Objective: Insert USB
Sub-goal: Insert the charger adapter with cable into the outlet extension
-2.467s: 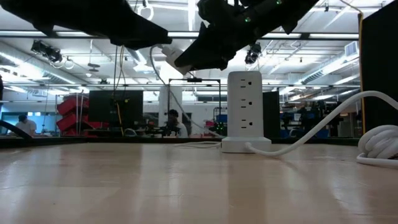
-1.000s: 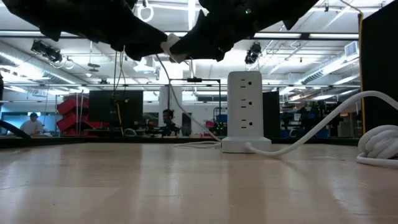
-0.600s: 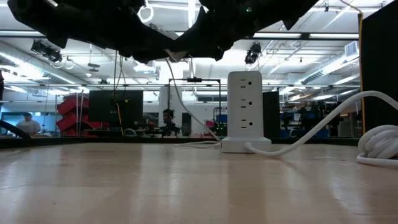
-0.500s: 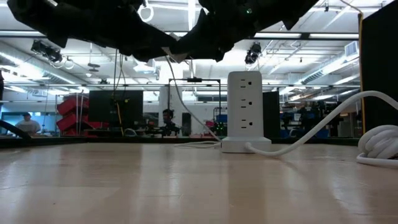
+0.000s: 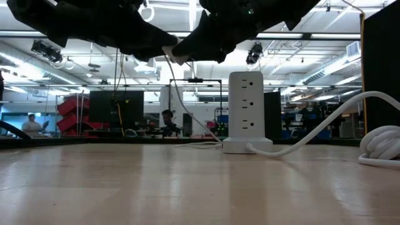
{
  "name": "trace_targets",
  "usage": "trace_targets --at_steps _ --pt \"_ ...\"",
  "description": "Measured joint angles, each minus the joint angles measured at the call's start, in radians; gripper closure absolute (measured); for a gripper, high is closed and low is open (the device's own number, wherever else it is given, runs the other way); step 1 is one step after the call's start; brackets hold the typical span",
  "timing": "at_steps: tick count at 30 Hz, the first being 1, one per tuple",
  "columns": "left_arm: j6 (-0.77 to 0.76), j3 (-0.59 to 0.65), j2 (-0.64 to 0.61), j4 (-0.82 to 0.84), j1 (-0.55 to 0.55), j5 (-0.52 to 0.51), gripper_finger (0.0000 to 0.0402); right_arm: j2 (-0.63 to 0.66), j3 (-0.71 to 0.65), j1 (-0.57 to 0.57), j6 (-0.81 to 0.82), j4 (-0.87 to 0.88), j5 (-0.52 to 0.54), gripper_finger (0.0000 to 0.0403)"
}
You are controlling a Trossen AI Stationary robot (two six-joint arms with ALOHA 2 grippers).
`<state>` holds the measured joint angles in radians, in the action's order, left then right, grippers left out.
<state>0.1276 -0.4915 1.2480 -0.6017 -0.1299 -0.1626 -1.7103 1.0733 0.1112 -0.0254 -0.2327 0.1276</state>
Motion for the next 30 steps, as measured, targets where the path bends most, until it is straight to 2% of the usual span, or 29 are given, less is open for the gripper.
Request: trace_targets --at_steps 9,19,27,30 --pt "-0.026 0.0 0.0 -0.006 0.0 0.0 0.02 0.0 0.0 0.0 0.0 -0.004 0.0 0.0291" --pt "-0.012 0.0 0.0 0.013 0.0 0.009 0.0274 0.0 0.0 0.0 -0.005 -0.002 0.005 0.0291" --pt "0.001 0.0 0.0 0.014 0.0 0.008 0.0275 0.0 0.0 0.0 -0.005 -0.001 0.005 0.0291" --pt "0.013 0.0 -0.001 0.005 0.0 -0.009 0.0275 0.0 0.0 0.0 -0.011 0.007 0.004 0.026"
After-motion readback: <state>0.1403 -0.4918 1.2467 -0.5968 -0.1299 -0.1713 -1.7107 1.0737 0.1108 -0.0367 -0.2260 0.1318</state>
